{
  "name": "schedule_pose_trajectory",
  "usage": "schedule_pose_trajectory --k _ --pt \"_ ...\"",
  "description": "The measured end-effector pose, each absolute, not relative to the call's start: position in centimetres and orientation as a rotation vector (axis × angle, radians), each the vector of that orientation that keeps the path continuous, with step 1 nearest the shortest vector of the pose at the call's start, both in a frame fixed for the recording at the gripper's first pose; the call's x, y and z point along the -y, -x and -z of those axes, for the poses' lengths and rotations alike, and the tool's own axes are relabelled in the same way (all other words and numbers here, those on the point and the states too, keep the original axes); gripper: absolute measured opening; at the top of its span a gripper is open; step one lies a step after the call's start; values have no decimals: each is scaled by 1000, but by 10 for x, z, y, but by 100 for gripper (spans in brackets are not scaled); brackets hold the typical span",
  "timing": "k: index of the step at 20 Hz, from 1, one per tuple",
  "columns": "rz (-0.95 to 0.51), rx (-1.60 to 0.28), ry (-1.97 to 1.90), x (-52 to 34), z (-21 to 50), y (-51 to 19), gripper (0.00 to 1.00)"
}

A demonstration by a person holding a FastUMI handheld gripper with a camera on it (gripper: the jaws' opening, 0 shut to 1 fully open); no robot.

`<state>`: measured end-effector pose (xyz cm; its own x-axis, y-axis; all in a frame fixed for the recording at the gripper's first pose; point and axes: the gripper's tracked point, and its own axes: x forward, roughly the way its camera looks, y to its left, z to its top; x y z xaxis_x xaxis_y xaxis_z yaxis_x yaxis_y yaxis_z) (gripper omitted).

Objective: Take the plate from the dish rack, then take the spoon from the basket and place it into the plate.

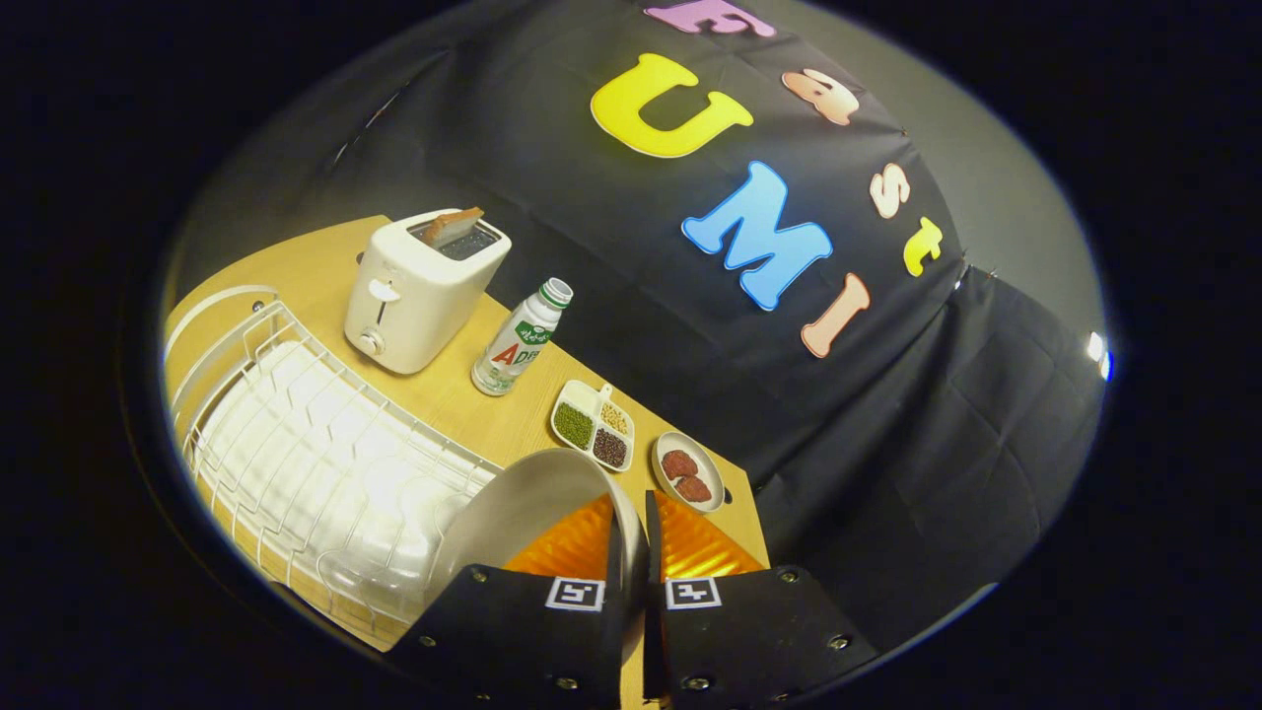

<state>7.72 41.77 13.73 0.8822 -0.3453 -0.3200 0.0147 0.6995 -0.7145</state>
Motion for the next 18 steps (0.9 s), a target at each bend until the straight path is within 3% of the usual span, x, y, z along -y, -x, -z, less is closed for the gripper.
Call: schedule_pose_trajectory --k 10,18 --pt "191 -413 886 -435 -153 -60 8" --pt "171 -304 835 -470 -207 -13 8"
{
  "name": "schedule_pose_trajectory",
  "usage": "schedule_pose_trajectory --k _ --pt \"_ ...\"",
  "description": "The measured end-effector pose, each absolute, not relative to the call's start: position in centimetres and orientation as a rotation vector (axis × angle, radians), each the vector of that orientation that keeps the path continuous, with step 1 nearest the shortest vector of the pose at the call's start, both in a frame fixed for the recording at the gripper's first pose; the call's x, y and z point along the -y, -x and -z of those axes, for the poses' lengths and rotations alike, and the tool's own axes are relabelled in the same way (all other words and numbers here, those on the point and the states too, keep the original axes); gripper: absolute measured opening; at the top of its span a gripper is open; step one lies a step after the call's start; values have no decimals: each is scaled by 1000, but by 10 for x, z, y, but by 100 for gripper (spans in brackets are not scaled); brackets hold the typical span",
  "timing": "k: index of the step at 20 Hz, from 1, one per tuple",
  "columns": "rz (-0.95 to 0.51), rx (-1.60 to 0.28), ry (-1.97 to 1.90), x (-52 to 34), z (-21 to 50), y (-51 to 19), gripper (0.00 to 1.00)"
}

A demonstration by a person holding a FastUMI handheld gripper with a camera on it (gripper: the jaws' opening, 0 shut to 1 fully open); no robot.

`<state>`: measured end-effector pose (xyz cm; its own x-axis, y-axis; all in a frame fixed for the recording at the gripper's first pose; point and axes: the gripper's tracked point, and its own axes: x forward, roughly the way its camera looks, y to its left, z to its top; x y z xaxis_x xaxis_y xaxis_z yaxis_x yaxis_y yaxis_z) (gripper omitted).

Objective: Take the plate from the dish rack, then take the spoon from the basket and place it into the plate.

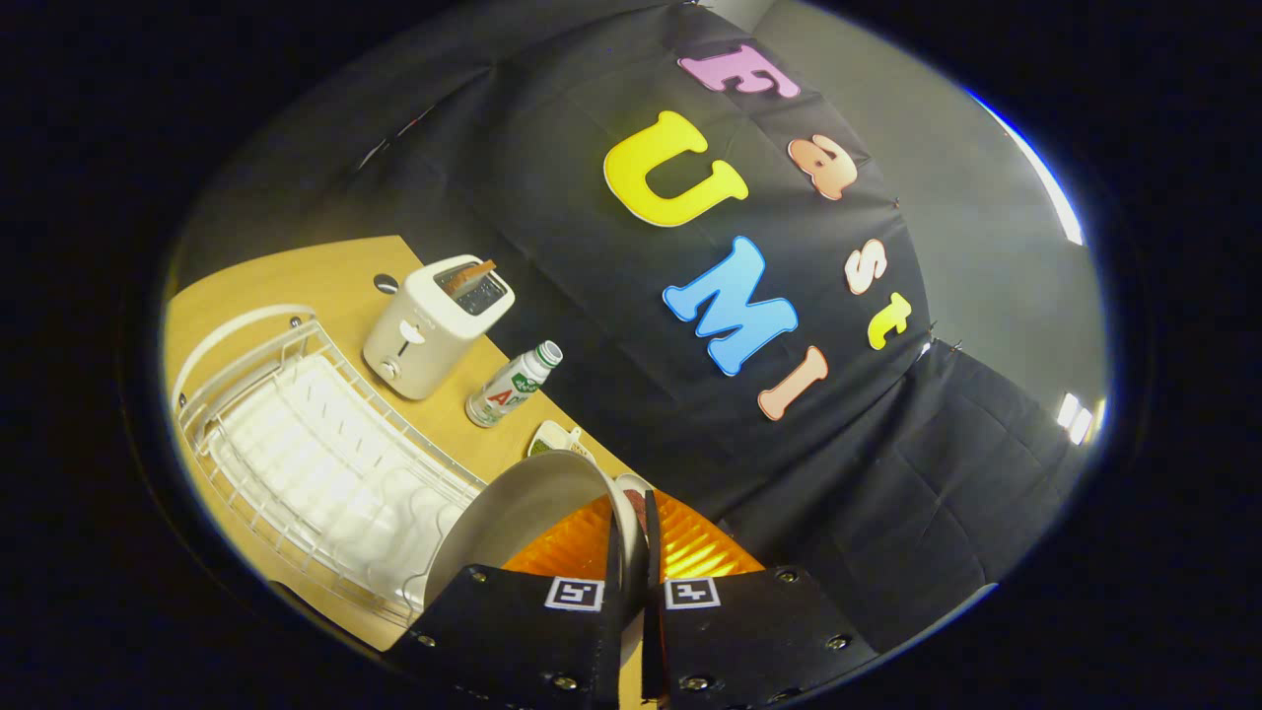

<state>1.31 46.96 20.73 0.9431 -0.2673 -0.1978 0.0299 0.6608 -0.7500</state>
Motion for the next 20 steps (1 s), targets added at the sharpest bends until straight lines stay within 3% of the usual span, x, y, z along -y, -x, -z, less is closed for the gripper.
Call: schedule_pose_trajectory --k 10,20 --pt "-79 -415 525 -523 -134 102 8" --pt "-68 -640 257 -485 -37 164 9"
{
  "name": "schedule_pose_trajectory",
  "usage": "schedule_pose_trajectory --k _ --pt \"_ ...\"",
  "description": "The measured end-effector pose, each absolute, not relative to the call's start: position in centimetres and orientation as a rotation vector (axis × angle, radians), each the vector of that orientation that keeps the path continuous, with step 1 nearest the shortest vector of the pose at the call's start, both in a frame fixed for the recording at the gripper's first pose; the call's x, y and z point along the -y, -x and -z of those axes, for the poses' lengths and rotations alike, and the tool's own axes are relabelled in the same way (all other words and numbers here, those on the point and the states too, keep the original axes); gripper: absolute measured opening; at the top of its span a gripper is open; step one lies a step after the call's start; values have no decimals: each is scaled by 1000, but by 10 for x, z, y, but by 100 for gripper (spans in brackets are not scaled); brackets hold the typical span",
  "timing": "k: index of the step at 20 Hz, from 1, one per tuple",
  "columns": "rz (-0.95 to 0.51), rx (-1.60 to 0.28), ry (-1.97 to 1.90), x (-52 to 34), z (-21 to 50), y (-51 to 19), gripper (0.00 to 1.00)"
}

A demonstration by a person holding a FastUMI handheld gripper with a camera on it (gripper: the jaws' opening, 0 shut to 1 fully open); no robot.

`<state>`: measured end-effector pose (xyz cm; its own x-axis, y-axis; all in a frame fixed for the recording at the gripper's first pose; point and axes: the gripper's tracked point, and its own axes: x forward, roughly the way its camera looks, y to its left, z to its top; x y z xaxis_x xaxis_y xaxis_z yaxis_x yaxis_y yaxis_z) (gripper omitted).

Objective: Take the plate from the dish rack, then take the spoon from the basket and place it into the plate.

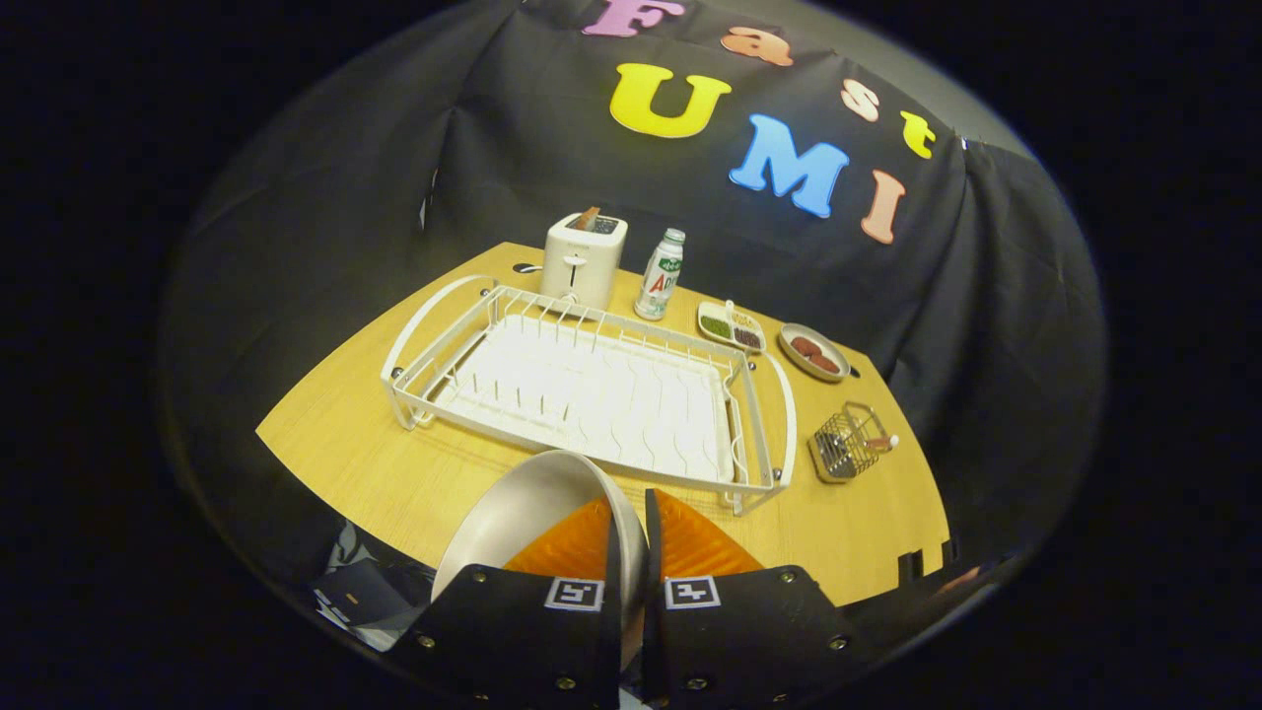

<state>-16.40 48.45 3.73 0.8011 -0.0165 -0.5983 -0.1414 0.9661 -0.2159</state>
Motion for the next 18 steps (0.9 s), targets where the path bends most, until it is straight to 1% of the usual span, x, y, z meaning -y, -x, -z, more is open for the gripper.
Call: schedule_pose_trajectory --k 6,18 --pt "1 -733 84 -452 -2 161 8" --pt "148 -783 -124 -389 25 129 8"
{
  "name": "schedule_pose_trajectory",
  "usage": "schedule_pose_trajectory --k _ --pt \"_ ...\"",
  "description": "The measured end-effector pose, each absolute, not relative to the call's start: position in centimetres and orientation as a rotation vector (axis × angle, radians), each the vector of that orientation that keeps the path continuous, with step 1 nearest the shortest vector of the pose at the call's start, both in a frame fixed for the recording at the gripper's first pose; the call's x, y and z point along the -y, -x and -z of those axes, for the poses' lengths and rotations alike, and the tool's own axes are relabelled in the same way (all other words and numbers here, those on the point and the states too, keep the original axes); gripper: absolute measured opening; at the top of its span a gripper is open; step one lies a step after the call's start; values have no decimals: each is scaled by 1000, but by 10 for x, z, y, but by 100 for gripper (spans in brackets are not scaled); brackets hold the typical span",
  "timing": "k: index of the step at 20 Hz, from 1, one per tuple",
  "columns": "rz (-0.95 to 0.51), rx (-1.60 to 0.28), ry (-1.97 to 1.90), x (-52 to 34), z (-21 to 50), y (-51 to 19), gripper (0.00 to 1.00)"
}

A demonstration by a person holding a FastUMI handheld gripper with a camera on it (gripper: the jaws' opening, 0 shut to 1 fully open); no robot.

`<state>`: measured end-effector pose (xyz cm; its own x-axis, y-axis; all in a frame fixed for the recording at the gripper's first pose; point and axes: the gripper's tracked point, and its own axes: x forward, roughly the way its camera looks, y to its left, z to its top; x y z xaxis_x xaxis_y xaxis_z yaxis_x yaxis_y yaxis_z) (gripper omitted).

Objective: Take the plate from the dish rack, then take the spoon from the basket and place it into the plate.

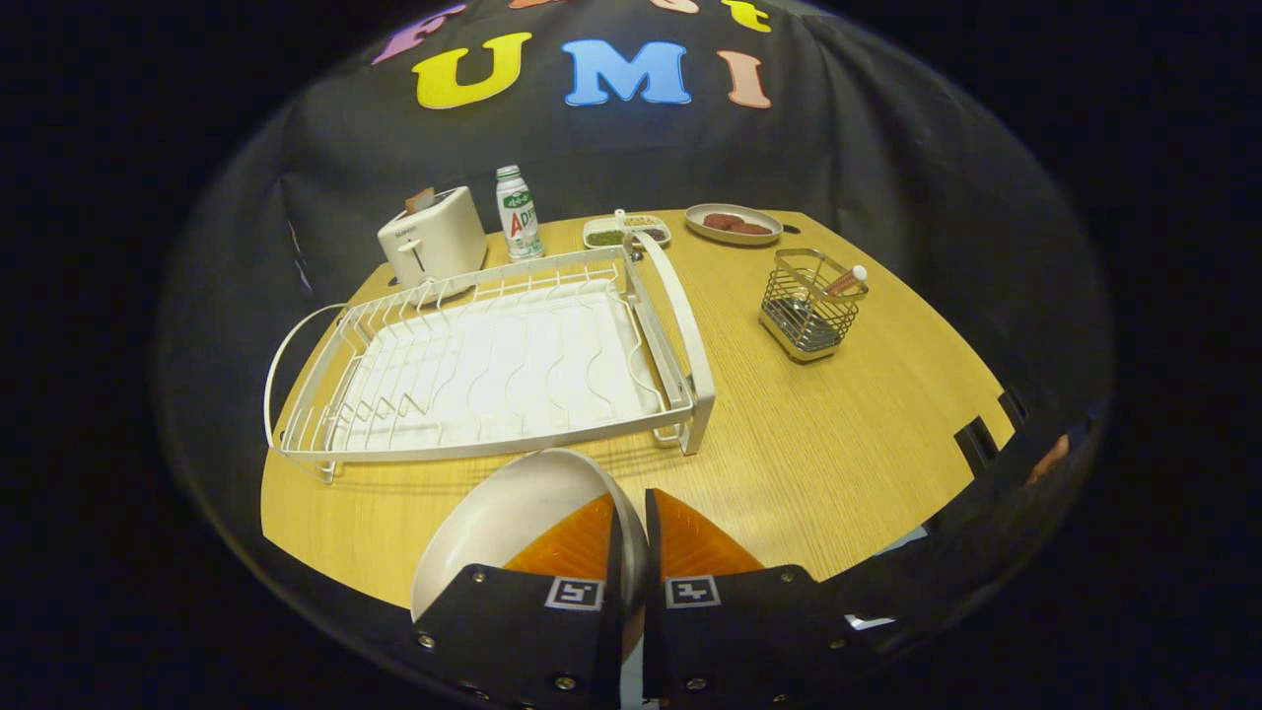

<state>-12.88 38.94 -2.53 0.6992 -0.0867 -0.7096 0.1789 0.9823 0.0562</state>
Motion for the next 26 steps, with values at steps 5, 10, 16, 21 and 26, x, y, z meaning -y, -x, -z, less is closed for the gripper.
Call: schedule_pose_trajectory --k 5,10,16,21,26 --pt "195 -828 -91 -373 38 133 12" --pt "204 -794 -85 -366 27 126 12" --pt "211 -753 -66 -359 8 115 12" --pt "270 -701 -42 -335 -21 100 12" --pt "380 -662 -44 -296 -45 82 12"
